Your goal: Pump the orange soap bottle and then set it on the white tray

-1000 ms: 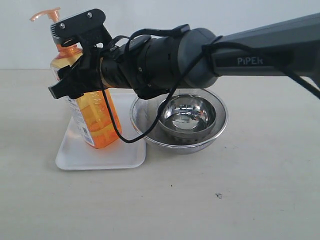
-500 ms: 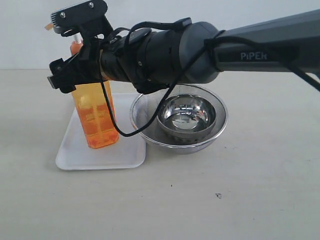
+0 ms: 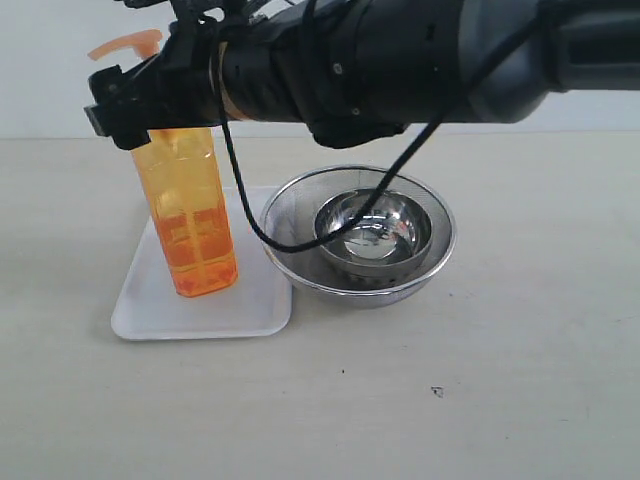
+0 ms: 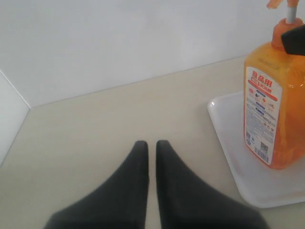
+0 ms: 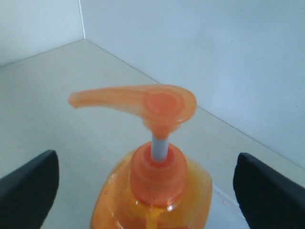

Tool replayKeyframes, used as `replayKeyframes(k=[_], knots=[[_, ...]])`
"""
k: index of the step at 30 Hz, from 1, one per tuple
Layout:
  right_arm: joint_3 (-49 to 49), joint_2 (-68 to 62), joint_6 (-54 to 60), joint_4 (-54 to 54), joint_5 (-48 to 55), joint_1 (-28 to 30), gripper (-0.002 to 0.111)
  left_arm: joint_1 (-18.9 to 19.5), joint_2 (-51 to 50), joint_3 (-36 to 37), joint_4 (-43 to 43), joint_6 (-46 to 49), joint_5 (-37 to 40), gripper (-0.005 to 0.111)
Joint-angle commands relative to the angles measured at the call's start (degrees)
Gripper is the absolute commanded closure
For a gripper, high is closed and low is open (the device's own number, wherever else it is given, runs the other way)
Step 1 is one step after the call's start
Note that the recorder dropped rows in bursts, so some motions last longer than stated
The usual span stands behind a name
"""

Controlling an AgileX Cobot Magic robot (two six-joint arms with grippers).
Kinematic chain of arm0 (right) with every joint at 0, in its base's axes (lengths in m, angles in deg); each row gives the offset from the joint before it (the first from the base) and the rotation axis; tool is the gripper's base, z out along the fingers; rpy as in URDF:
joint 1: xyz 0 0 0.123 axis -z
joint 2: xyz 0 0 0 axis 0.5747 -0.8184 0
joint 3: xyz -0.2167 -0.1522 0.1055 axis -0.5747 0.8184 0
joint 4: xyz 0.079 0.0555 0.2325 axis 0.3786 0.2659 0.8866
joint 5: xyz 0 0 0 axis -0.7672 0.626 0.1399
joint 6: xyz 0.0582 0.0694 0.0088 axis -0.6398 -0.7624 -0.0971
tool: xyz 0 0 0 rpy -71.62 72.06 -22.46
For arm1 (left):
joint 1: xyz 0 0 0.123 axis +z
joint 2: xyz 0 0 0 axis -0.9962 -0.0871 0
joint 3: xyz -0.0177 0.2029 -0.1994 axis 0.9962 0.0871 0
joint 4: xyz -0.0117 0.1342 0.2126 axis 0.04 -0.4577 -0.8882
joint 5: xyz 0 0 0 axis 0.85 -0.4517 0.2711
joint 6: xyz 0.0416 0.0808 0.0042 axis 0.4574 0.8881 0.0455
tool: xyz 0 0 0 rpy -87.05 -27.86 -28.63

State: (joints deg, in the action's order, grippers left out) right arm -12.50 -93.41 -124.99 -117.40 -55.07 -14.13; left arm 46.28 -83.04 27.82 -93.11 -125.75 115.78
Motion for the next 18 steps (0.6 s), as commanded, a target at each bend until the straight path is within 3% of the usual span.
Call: replayKeyframes(k=[1, 6, 10, 12, 18], knots=[[5.88, 4.93, 0.07, -0.14, -1.69, 0.04, 0.019, -0.22, 0.24, 0.33, -0.68, 0.01, -0.22, 0.102], [12.5, 10.21, 0.07, -0.14, -5.51, 0.04, 0.019, -0.22, 0.14, 0.33, -0.58, -0.25, -0.91, 0.102], [15.01, 10.89, -0.44, -0.03, -8.97, 0.04, 0.023, -0.22, -1.4, 0.72, -0.7, -5.03, -6.37, 0.102], [15.38, 10.67, -0.77, -0.03, -9.23, 0.04, 0.037, -0.22, -3.85, 1.31, -1.94, -6.37, -9.41, 0.102], [15.38, 10.67, 0.87, -0.14, -7.33, 0.04, 0.109, -0.22, -16.37, 1.79, -14.22, -17.78, -9.76, 0.102]])
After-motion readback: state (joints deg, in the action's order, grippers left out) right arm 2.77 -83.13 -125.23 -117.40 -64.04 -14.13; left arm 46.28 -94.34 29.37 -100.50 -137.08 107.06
